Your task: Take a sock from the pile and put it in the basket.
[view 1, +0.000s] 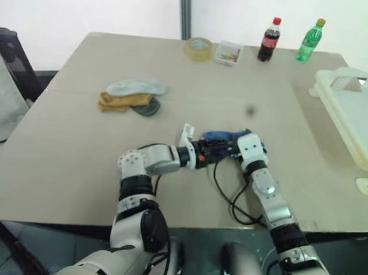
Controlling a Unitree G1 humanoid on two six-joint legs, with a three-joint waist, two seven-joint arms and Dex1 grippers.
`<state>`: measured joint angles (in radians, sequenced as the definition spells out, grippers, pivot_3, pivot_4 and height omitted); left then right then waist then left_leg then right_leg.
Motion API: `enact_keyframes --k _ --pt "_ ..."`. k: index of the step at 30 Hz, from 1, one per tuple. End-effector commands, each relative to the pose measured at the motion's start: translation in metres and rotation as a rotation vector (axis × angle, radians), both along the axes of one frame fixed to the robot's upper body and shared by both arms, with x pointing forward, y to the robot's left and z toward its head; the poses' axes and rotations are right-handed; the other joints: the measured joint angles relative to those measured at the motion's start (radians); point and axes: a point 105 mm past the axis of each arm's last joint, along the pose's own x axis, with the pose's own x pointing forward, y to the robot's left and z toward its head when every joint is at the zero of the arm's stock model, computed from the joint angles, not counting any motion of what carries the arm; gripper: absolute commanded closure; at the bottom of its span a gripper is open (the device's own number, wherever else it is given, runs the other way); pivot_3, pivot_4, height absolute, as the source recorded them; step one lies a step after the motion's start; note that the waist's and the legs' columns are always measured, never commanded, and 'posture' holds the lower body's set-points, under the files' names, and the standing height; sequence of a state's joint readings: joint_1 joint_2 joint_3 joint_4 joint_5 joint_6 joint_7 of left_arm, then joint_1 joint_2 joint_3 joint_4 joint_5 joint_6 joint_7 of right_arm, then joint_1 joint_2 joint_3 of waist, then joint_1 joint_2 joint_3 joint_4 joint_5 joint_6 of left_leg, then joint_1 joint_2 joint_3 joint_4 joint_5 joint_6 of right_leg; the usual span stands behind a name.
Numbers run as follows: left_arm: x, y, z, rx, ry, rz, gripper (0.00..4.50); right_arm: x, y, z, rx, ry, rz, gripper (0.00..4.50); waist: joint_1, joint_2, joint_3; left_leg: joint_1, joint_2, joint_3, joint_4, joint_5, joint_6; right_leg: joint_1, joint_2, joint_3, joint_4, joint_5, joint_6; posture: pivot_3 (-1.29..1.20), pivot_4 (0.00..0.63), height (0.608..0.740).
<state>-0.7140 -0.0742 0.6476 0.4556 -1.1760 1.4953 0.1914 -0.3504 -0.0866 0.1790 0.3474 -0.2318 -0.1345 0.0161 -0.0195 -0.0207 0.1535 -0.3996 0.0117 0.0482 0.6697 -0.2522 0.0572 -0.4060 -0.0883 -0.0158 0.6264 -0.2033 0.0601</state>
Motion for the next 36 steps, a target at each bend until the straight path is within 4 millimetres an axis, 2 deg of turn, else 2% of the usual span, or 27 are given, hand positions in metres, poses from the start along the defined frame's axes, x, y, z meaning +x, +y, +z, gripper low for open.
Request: enact_keyframes --k 1,7,12,23,31,36 --pt "0.002 0.008 -0.013 0.010 0.064 0.056 1.29 -0.003 -0.001 -0.008 -0.013 0.028 0.000 2.30 0.002 0.000 0.000 0.000 0.000 0.000 0.000 0.000 0.000 0.000 0.000 0.000 0.000 0.000 0.000 0.00 0.150 0.740" --pt "0.009 0.035 -0.013 0.042 0.050 0.162 1.29 -0.004 0.000 -0.009 -0.014 0.031 0.004 2.30 -0.002 0.000 0.000 0.000 0.000 0.000 0.000 0.000 0.000 0.001 0.002 0.000 0.000 0.000 0.000 0.00 0.150 0.740" --pt "0.017 0.044 -0.006 0.006 0.030 0.243 1.29 -0.003 0.002 -0.009 -0.012 0.031 0.009 2.30 -0.009 0.000 0.000 0.000 0.001 0.000 -0.001 0.000 0.000 0.000 0.002 0.000 0.000 0.000 0.000 0.00 0.150 0.740" --pt "0.021 0.053 0.004 -0.043 -0.018 0.298 1.29 -0.002 0.001 -0.009 -0.012 0.031 0.007 2.30 -0.016 0.000 0.000 0.000 0.002 0.000 -0.002 0.000 0.000 0.000 0.002 0.000 -0.001 0.000 0.000 0.00 0.150 0.740" --pt "0.027 0.056 0.004 -0.050 -0.028 0.324 1.29 -0.003 0.000 -0.009 -0.019 0.032 0.007 2.30 -0.015 0.000 0.000 0.000 0.002 0.000 -0.002 0.000 0.000 0.000 0.002 0.000 -0.001 0.000 0.000 0.00 0.150 0.740" --pt "0.031 0.046 0.023 -0.143 -0.085 0.315 1.29 -0.002 0.000 -0.009 -0.023 0.032 0.007 2.30 -0.013 0.000 0.000 0.000 0.001 0.000 -0.002 0.000 0.000 0.000 0.002 -0.001 -0.001 0.000 0.000 0.00 0.150 0.740"
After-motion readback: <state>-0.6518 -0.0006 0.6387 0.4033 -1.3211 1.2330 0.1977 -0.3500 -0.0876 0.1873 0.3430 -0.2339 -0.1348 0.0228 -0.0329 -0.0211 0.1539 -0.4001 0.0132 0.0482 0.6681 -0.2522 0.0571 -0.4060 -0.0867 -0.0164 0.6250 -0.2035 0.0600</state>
